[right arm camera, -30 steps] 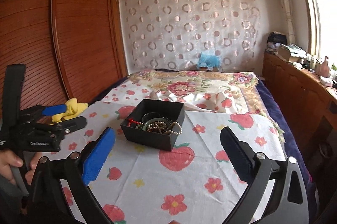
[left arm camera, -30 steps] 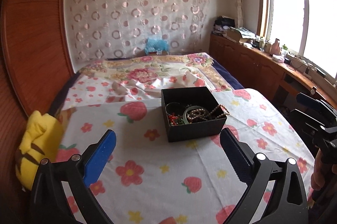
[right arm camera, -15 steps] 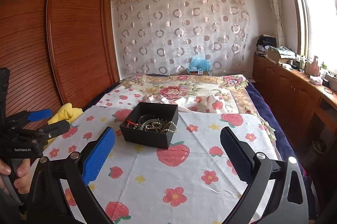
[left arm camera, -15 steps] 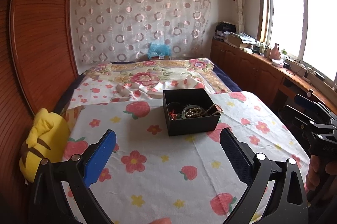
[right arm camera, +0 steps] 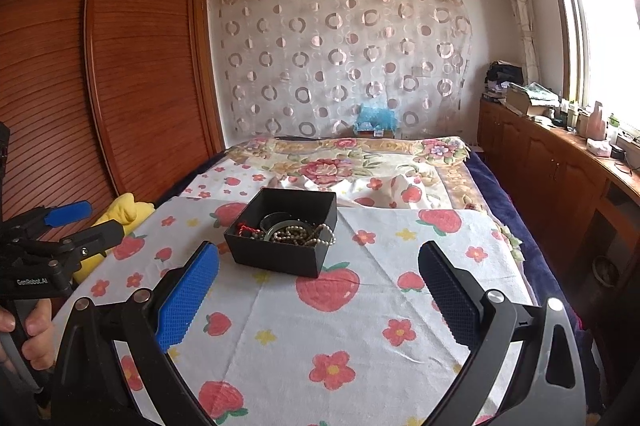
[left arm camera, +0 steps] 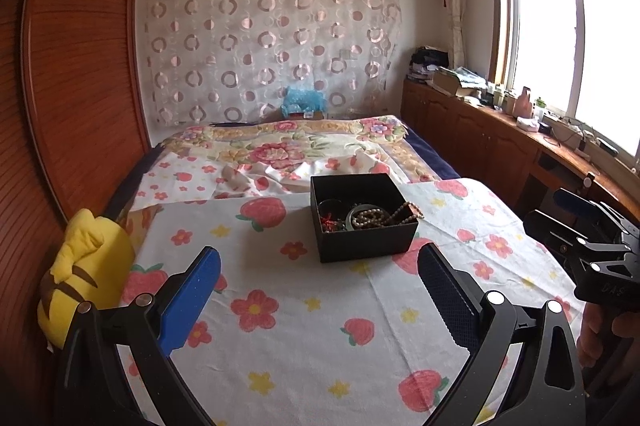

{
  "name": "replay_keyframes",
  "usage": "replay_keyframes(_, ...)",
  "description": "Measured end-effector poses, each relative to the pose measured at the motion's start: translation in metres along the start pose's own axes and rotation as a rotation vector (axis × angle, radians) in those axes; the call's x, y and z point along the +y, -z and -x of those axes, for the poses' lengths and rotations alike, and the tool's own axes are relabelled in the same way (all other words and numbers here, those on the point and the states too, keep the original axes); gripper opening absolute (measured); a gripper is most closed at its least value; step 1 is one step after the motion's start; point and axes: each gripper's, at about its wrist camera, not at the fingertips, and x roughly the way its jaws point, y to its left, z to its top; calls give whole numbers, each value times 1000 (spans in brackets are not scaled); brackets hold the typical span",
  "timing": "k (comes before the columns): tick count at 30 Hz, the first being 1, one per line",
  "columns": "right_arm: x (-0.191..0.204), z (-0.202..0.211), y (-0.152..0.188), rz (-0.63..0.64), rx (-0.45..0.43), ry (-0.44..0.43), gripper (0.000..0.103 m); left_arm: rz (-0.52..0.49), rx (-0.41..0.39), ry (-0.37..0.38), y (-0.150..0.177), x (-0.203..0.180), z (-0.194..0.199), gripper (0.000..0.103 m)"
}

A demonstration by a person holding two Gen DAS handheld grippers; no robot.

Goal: Organize jewelry

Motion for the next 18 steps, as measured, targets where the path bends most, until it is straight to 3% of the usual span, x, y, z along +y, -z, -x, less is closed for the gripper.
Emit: replay_keyframes(18,-1,1,-1,-2,-2,2,100,-1,-1,4,-1,0,0,95)
